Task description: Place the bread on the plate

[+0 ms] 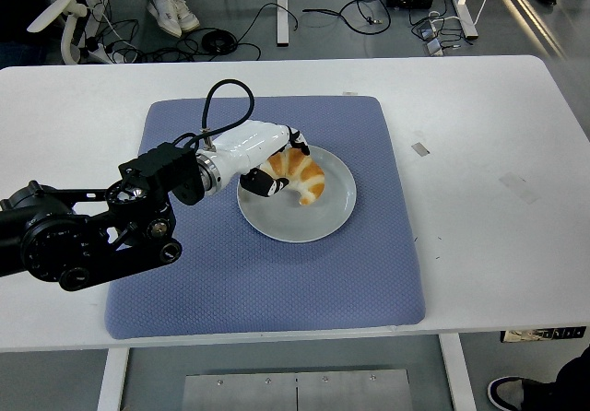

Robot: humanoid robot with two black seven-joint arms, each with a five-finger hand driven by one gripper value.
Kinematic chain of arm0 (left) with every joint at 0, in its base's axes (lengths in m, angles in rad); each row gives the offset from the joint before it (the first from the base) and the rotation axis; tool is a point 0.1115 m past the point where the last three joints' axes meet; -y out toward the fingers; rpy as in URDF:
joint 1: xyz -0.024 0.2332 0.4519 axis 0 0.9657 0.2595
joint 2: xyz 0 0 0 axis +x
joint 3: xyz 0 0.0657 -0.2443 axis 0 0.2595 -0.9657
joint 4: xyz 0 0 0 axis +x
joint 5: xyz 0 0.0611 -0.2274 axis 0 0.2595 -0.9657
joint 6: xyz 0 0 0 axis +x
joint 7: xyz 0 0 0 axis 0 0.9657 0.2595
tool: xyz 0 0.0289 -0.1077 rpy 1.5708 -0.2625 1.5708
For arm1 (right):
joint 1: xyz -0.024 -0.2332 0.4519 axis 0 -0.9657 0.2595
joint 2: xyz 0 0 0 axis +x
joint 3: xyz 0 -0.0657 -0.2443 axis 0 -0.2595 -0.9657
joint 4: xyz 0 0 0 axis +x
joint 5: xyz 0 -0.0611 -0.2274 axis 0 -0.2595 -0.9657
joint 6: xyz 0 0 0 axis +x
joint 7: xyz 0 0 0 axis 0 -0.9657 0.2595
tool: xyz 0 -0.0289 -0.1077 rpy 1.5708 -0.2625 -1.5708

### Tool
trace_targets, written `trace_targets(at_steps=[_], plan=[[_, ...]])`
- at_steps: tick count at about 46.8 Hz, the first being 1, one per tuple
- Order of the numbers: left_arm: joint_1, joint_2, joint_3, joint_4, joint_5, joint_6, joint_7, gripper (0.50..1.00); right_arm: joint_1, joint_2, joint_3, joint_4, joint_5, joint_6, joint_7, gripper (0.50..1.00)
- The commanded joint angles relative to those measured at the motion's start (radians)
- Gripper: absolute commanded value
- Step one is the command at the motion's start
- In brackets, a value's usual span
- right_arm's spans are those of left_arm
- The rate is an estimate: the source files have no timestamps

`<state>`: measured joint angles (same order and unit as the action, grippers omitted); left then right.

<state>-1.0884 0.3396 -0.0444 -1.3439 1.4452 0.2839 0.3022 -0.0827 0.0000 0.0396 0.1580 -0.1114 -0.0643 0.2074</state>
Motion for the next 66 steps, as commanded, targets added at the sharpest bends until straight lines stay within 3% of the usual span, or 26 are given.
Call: trace_targets(at_steps=[1, 5, 7, 11, 16, 32, 37, 44, 51, 58, 66], plan=[[0.001, -0.001, 0.001, 0.0, 0.0, 0.0, 0.0, 0.571, 0.0, 0.0, 0.0, 0.0, -0.001, 0.0, 0.0, 1.0], [0.001, -0.001, 0.001, 0.0, 0.0, 0.0, 0.0, 0.59, 0.0, 0.0, 0.0, 0.0, -0.001, 0.0, 0.0, 1.0], [0.001, -0.001, 0.001, 0.0, -0.002, -0.002, 0.0, 0.658, 0.0, 0.0, 0.0, 0.0, -0.001, 0.0, 0.0, 1.0], [-0.001, -0.001, 0.0, 0.0, -0.003, 0.0, 0.0, 0.867, 0.0, 0.0, 0.0, 0.0, -0.001, 0.0, 0.0, 1.0], [-0.001, -0.001, 0.0, -0.001, -0.006, -0.002, 0.0, 0.966, 0.0, 0.0, -0.001, 0.0, 0.001, 0.0, 0.0, 1.0], [-0.004, 0.004, -0.012, -0.001, -0.025, 0.0, -0.002, 0.974, 0.0, 0.0, 0.0, 0.0, -0.001, 0.0, 0.0, 1.0], [-0.008, 0.012, -0.075, -0.003, -0.097, 0.014, -0.011, 0.965, 0.0, 0.0, 0.0, 0.0, -0.001, 0.0, 0.0, 1.0], [-0.008, 0.036, -0.195, -0.003, -0.244, 0.023, -0.075, 0.933, 0.0, 0.0, 0.0, 0.0, -0.001, 0.0, 0.0, 1.0], [-0.005, 0.064, -0.219, -0.001, -0.296, 0.049, -0.103, 0.889, 0.0, 0.0, 0.0, 0.0, -0.001, 0.0, 0.0, 1.0], [-0.004, 0.093, -0.219, 0.005, -0.315, 0.121, -0.141, 0.88, 0.0, 0.0, 0.0, 0.0, 0.001, 0.0, 0.0, 1.0], [0.002, 0.151, -0.238, 0.052, -0.463, 0.205, -0.247, 0.88, 0.0, 0.0, -0.001, 0.0, -0.001, 0.0, 0.0, 1.0]])
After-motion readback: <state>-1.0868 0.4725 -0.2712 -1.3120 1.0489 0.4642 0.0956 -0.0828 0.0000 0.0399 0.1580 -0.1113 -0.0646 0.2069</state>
